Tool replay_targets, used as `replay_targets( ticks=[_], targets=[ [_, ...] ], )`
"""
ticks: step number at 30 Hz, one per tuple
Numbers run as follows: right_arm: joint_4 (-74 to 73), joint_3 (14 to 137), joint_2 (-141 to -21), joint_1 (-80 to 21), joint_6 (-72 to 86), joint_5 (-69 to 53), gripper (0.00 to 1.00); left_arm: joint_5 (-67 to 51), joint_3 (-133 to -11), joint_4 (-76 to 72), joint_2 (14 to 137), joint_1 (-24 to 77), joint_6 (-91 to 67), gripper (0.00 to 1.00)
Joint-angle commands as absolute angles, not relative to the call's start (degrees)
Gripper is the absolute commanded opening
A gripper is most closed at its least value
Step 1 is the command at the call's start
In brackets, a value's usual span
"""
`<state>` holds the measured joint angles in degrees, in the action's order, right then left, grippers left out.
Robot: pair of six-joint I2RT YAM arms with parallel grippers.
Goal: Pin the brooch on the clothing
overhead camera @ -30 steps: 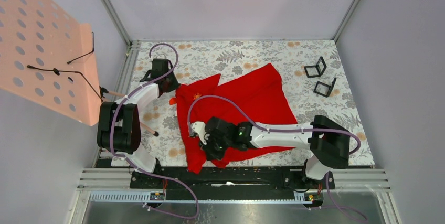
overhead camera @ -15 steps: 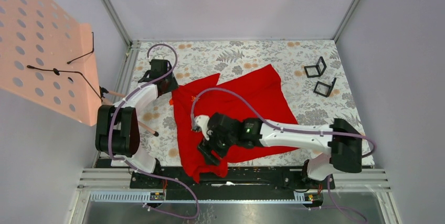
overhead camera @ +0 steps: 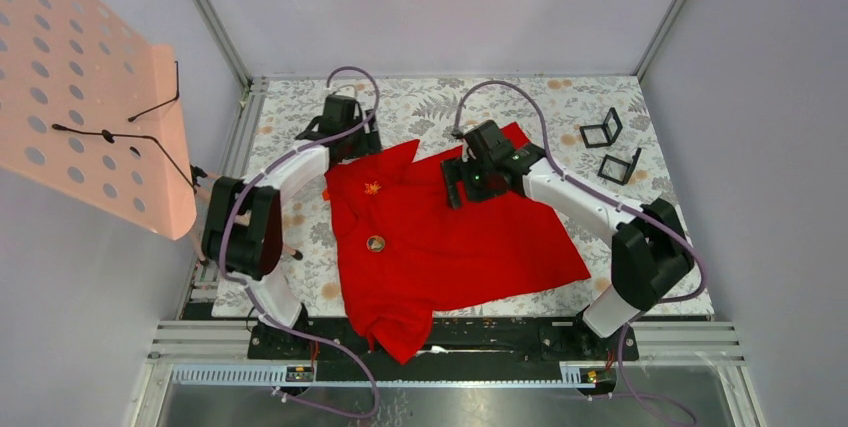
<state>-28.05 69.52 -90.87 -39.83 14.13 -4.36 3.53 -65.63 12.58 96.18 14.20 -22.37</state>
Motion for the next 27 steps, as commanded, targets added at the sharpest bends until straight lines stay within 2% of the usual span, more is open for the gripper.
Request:
replay_targets(
  ticks=[1, 8, 11, 14, 19, 25, 27],
  targets=[
    [-30.21, 73.07, -93.56, -33.10, 16.17, -4.83, 0.85, 0.86, -76.17, 13.00, 104.74, 17.49, -18.61, 0.75],
    [-27.92, 71.22, -94.69, -27.87, 19.91, -5.62, 0.85, 3.26, -89.50, 19.89, 116.14, 22.82, -15.78, 0.77],
    [-26.82, 69.90, -94.24, -27.26, 20.47, -5.47, 0.85, 8.20, -91.61, 21.97, 119.03, 24.45, -15.07, 0.78],
    [-26.68, 68.87, -93.96, -27.00, 20.56, -4.82, 0.85, 14.89, -93.83, 23.86, 121.36, 26.15, -12.93, 0.85],
    [-26.08, 66.16, -92.52, -26.89, 20.87, -4.22, 0.84, 16.51, -96.37, 24.69, 123.93, 26.75, -11.90, 0.84],
    [-22.59, 61.87, -91.72, -26.94, 24.48, -6.82, 0.83, 19.14, -102.37, 28.01, 129.05, 26.98, -11.26, 0.67],
    [-22.44, 61.09, -91.34, -27.13, 25.05, -5.98, 0.82, 20.77, -105.80, 31.17, 131.47, 26.86, -11.09, 0.55]
  ],
)
